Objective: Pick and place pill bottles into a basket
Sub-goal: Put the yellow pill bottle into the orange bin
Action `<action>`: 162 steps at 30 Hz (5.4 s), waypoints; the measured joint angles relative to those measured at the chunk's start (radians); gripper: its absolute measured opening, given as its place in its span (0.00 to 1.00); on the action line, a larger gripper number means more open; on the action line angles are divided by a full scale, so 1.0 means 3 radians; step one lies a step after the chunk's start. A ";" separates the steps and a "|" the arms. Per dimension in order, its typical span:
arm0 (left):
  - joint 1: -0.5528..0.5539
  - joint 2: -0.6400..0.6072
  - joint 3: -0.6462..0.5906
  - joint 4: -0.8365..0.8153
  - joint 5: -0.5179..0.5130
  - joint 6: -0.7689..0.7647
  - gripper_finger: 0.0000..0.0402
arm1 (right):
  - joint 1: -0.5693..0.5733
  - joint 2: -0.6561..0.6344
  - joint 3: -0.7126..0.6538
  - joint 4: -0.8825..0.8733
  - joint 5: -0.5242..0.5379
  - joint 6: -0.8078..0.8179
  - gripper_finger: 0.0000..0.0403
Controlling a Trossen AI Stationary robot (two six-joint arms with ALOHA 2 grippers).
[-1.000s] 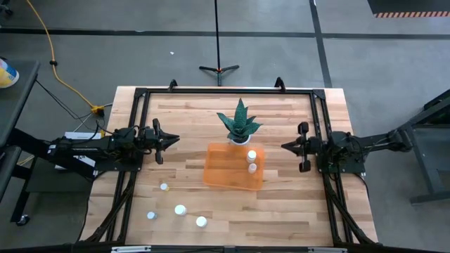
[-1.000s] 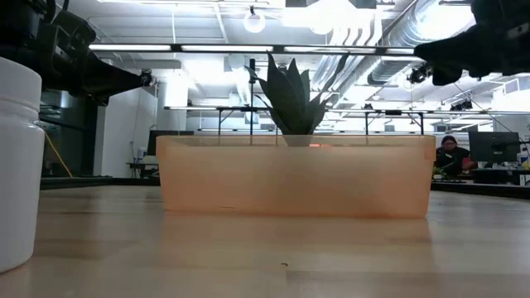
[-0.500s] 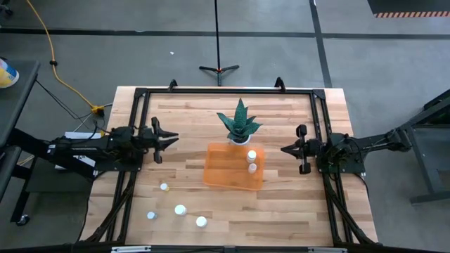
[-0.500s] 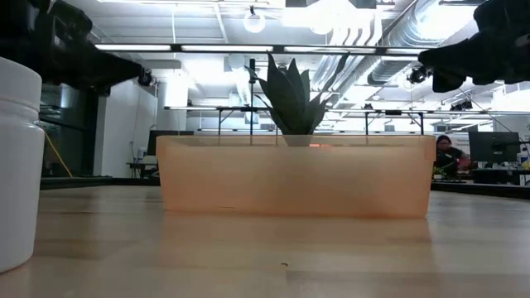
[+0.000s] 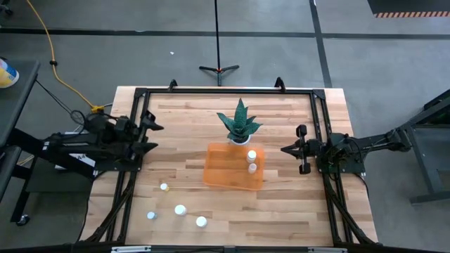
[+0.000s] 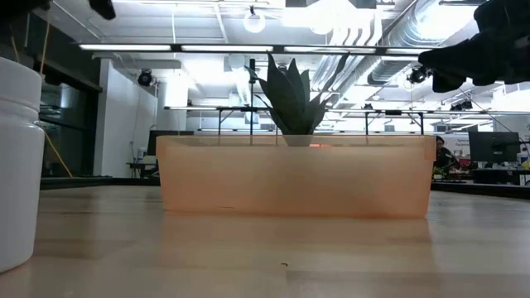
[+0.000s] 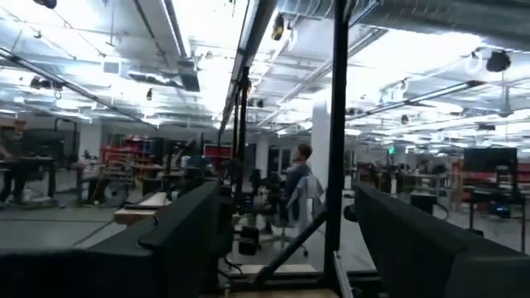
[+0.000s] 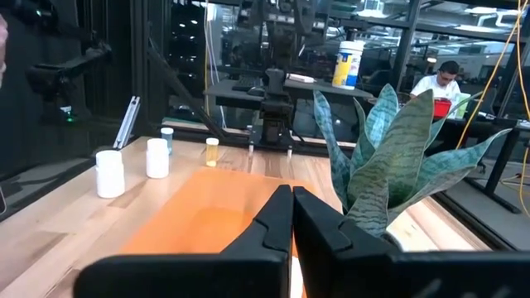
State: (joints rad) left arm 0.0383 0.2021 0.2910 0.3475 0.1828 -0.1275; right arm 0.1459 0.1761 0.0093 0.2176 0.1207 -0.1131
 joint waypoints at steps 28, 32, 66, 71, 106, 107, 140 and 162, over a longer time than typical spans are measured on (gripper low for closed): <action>-0.0470 0.3775 0.3720 -0.4894 -0.0717 -0.1423 0.60 | -0.0005 0.0001 -0.0003 -0.0237 0.0446 -0.0360 0.01; -0.0733 0.3955 0.3906 -0.5395 -0.0701 -0.2245 0.59 | -0.0005 0.0001 -0.0004 -0.0236 0.0451 -0.0357 0.01; -0.1984 0.4641 0.2770 -0.5466 -0.0103 -0.4896 0.59 | -0.0005 0.0001 -0.0005 -0.0235 0.0449 -0.0376 0.01; -0.1984 0.4615 0.2669 -0.5264 -0.0162 -0.4832 0.59 | -0.0005 0.0001 -0.0005 -0.0234 0.0449 -0.0459 0.00; -0.1982 0.4609 0.2340 -0.4801 -0.0418 -0.4686 0.59 | -0.0004 0.0000 -0.0005 -0.0237 0.0449 -0.0446 0.01; -0.1982 0.4609 0.2340 -0.4756 -0.0406 -0.4668 0.59 | -0.0005 0.0000 -0.0005 -0.0237 0.0449 -0.0446 0.01; -0.1984 0.4613 0.2043 -0.4419 -0.0380 -0.4232 0.59 | -0.0005 0.0001 -0.0005 -0.0266 0.0449 -0.0437 0.02; -0.1984 0.4613 0.2043 -0.4391 -0.0314 -0.4027 0.46 | -0.0005 0.0001 -0.0005 -0.0266 0.0449 -0.0437 0.01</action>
State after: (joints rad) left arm -0.5568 1.5860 0.9039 -0.9699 0.0887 -1.3356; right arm 0.1444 0.1764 0.0078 0.1379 0.2554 -0.2443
